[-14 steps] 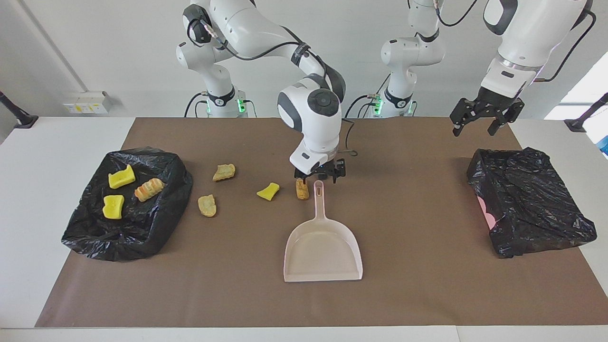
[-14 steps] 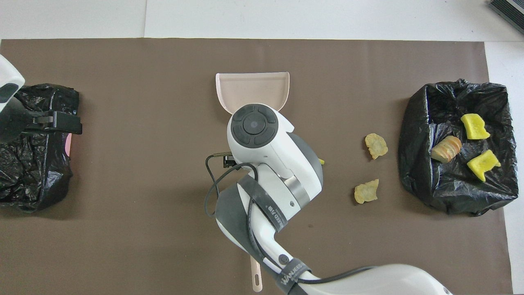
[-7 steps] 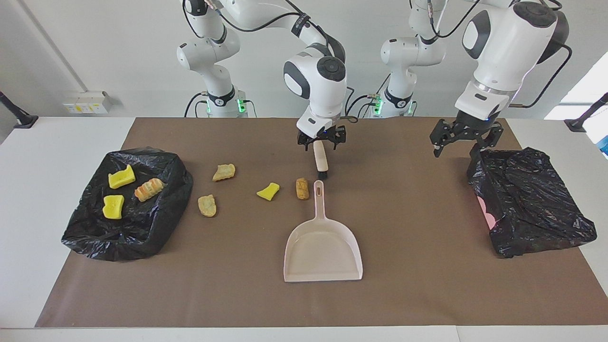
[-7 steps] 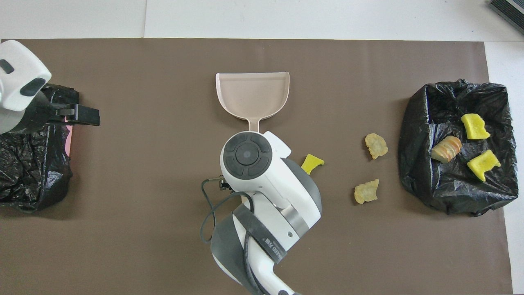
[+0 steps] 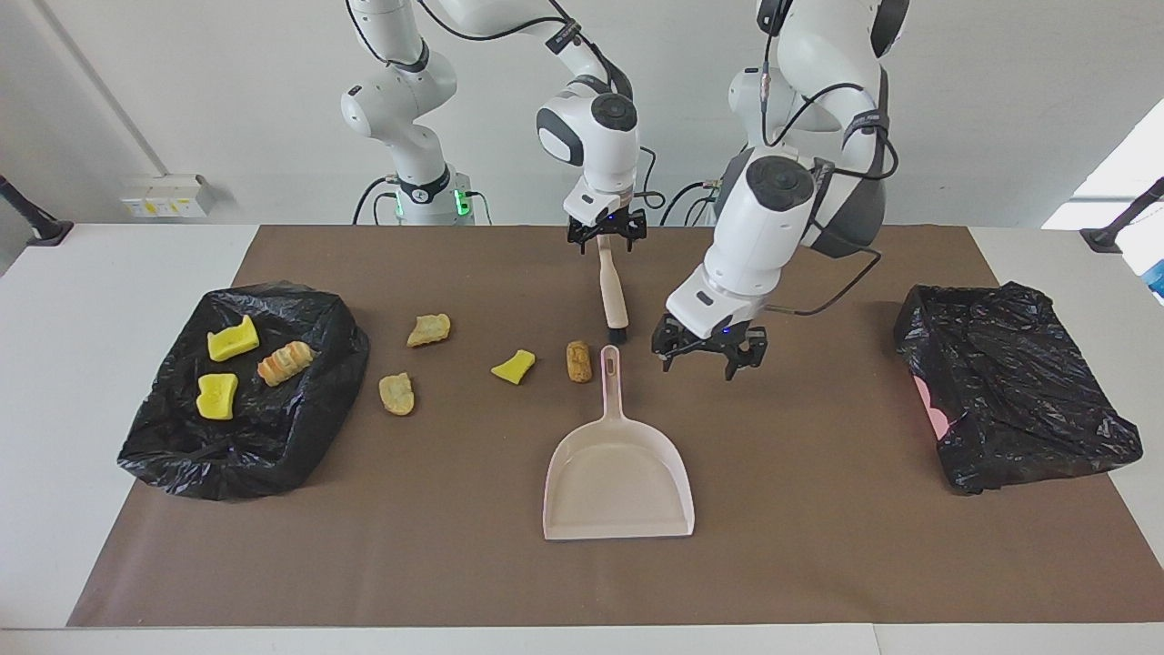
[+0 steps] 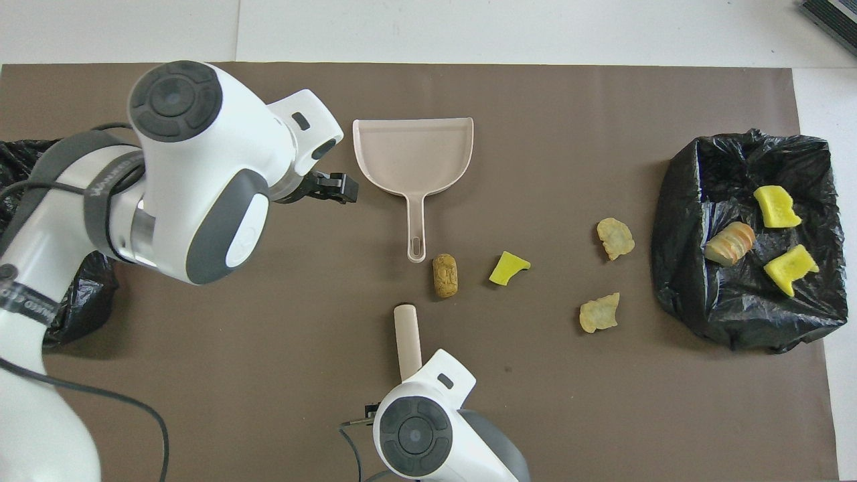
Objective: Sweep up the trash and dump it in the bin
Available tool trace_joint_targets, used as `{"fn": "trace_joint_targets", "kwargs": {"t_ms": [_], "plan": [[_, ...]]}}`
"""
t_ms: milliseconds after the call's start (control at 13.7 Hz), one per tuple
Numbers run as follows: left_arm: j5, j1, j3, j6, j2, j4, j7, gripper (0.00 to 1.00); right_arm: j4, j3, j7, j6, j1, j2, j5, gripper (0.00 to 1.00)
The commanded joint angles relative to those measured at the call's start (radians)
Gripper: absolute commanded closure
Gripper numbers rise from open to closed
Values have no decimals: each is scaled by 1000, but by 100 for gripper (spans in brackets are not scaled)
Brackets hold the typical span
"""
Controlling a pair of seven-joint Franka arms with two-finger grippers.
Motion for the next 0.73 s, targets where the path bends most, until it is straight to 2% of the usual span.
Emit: {"fn": "trace_joint_targets", "kwargs": {"t_ms": [0, 146, 291, 437, 509, 655], "plan": [[-25, -41, 15, 52, 31, 25, -41, 0, -41, -1, 20, 14, 14, -45, 24, 0], [-36, -49, 14, 72, 40, 6, -50, 0, -58, -1, 21, 8, 17, -59, 24, 2], [-35, -79, 15, 115, 47, -38, -73, 0, -68, -1, 21, 8, 17, -65, 27, 27], [-26, -107, 15, 177, 113, -31, -123, 0, -70, -1, 14, 8, 17, -65, 33, 74], [-26, -107, 15, 175, 115, -38, -122, 0, -69, -1, 18, 7, 17, -65, 33, 100], [-26, -107, 15, 166, 115, -38, -123, 0, -41, -1, 26, 1, 17, -51, 33, 100]]}}
